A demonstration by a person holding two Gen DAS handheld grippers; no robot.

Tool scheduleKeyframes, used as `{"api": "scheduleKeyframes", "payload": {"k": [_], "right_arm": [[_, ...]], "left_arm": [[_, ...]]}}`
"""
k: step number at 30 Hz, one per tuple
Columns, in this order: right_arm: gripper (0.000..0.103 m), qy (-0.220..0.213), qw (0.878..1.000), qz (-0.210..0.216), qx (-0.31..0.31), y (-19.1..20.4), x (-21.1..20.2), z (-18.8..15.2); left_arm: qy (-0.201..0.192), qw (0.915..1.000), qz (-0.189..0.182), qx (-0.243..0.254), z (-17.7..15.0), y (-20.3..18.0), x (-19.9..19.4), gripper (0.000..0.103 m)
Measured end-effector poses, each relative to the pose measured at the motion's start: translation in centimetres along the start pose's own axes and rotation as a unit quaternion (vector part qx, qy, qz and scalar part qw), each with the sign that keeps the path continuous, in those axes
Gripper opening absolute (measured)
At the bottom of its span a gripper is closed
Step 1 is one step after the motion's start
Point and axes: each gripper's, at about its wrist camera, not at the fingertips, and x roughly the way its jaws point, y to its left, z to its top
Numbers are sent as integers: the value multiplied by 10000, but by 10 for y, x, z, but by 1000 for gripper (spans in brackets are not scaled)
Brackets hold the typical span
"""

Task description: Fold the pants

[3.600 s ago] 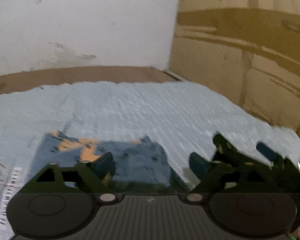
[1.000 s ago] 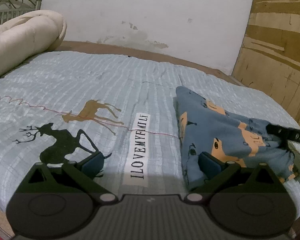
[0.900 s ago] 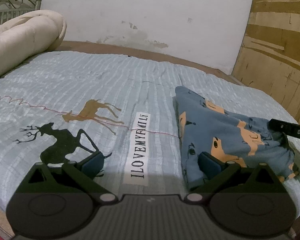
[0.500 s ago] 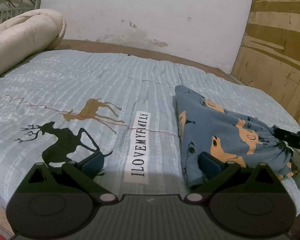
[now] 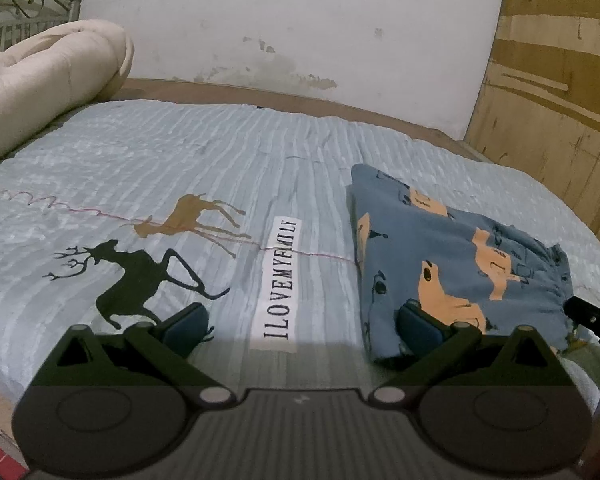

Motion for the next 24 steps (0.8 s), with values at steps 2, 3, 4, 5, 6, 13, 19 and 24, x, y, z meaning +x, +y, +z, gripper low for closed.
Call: {"api": "scheduleKeyframes", "payload": {"k": [2,3,4,5,6,13,19,24], "right_arm": [[102,-16,10000,21,43,-2,-1,-1],[102,-26,10000,27,72,-3,-1,-3],[102,-45,9999,35,112,-4,-2,-4],[102,-71,9998,51,158,-6,-3,-7],[102,-103,9997,69,196,-7,-4,-8],[102,-625,9974,235,257,-11,-20,-22],[102,-773,9864,1320,604,-20,-20,-3],[102,-171,9866,1622,45,-13,19,33]], "left_arm": [[1,10000,20,26,-1,0,-1,102],[3,10000,33,44,-1,-1,-2,102],[11,10000,42,56,-1,-1,-3,102],[25,10000,59,63,-1,-2,-4,102],[45,9999,78,70,0,-2,-5,102],[125,9999,9,-64,5,-1,-18,102],[88,9991,-243,-336,19,-5,-11,102],[195,9987,-337,-327,32,-16,15,102]]}}
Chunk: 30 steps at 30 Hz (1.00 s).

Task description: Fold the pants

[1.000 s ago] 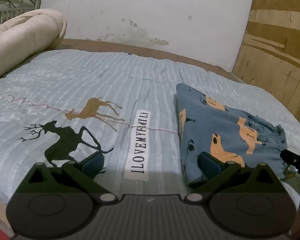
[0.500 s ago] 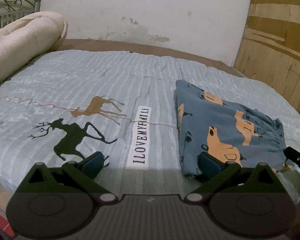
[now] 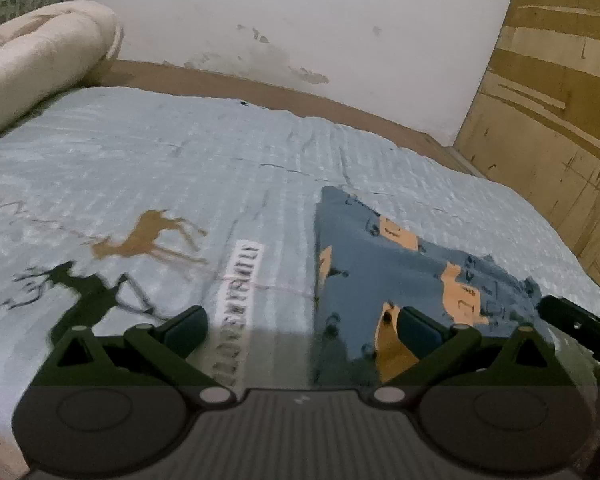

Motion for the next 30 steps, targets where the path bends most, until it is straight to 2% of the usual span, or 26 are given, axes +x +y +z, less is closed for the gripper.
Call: {"api": "scheduleKeyframes", "payload": {"k": [3,7,10,19,30], "right_arm": [[102,327,9992,200,-90,-8,26,14],[102,773,9951,576,214,-16,55,19],[102,1049,9918,549,486,-24,71,9],[102,628,9914,812,807,-35,58,-4],[102,540,9911,847,875,-35,54,-6]], "left_arm": [[59,10000,18,57,4,-8,13,102],[47,9999,-26,121,3,-19,24,102],[55,9998,6,200,-2,-22,29,102],[-25,9992,91,376,-8,-25,31,102],[-33,9991,84,421,-9,-24,30,102]]}}
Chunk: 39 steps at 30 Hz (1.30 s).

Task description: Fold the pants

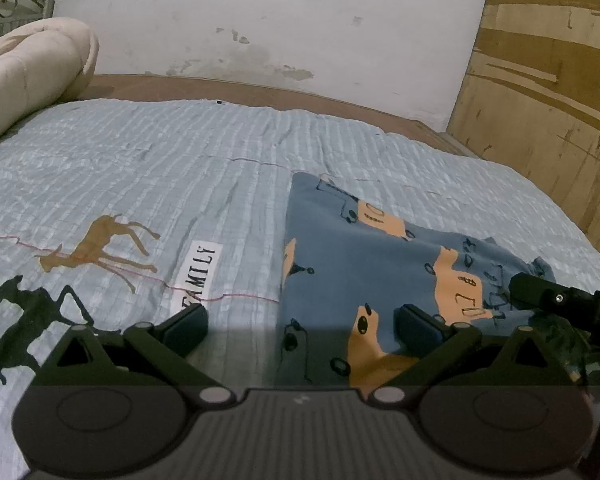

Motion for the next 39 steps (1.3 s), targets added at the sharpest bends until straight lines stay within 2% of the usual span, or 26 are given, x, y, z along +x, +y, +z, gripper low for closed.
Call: {"api": "scheduleKeyframes", "payload": {"k": [6,12,14,19,21,23,25,32,39], "right_arm": [[102,-24,10000,60,-18,-1,-3,0],[101,-130,9994,325,-3,-4,-9,-3],[96,-146,9992,366,-17,-3,-10,-5],[83,-198,9992,331,46,-3,-11,-6],[73,-228,9993,271,96,-5,-10,-7],[57,-253,9993,195,192,-7,-10,-7],[52,-267,9993,161,220,-9,-10,-8],[47,-271,9994,133,171,-8,-9,-8],[40,-286,9995,116,51,-5,-9,-10]], "left_arm": [[6,9999,-123,-67,-2,2,-8,102],[-48,9979,-589,-283,-3,7,-19,102],[-39,9972,-676,-328,-3,8,-21,102],[33,9971,-621,-432,-2,9,-23,86],[56,9974,-549,-469,-3,9,-24,81],[67,9977,-489,-463,-3,8,-23,74],[85,9975,-519,-473,-3,9,-25,66],[136,9970,-563,-512,-5,7,-24,47],[65,9978,-430,-505,-5,3,-26,28]]}}
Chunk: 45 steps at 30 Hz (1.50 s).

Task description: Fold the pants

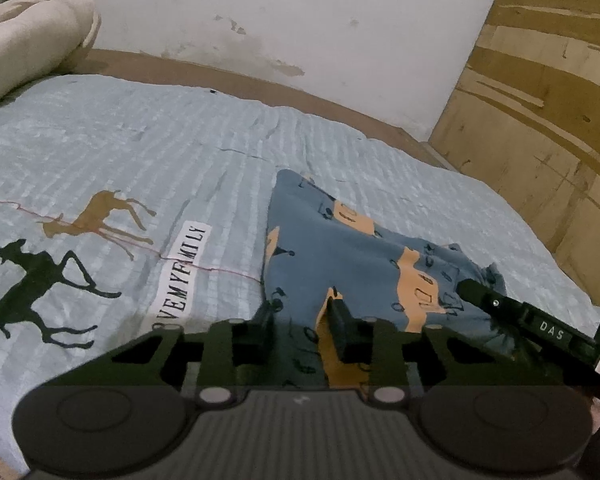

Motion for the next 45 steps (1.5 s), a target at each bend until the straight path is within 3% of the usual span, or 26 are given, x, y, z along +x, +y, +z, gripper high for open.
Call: {"api": "scheduleKeyframes", "payload": {"k": [7,14,18,22,30,37,45], "right_arm": [[25,-250,9963,-515,-645,24,-4,-9],[20,-378,9897,-1020,-928,50,-4,-11],[19,-462,9885,-1131,-889,65,-8,-5],[17,-578,9884,-1088,-889,79,-12,1],[16,-638,9858,-812,-1321,123,1,22],[16,-770,9856,-641,-1363,159,47,41],[16,-683,9844,-643,-1491,177,111,56]], "left_arm": [[-30,9999,140,23,2,-4,-2,19],[-105,9999,85,17,12,-6,-12,13],[-353,9993,-1,155,17,-12,-30,7],[-506,9985,-93,182,25,-12,-42,6],[-849,9961,120,208,58,13,-52,5],[-1217,9908,595,51,100,46,-37,5],[-1356,9854,1025,-92,114,69,4,5]]}}
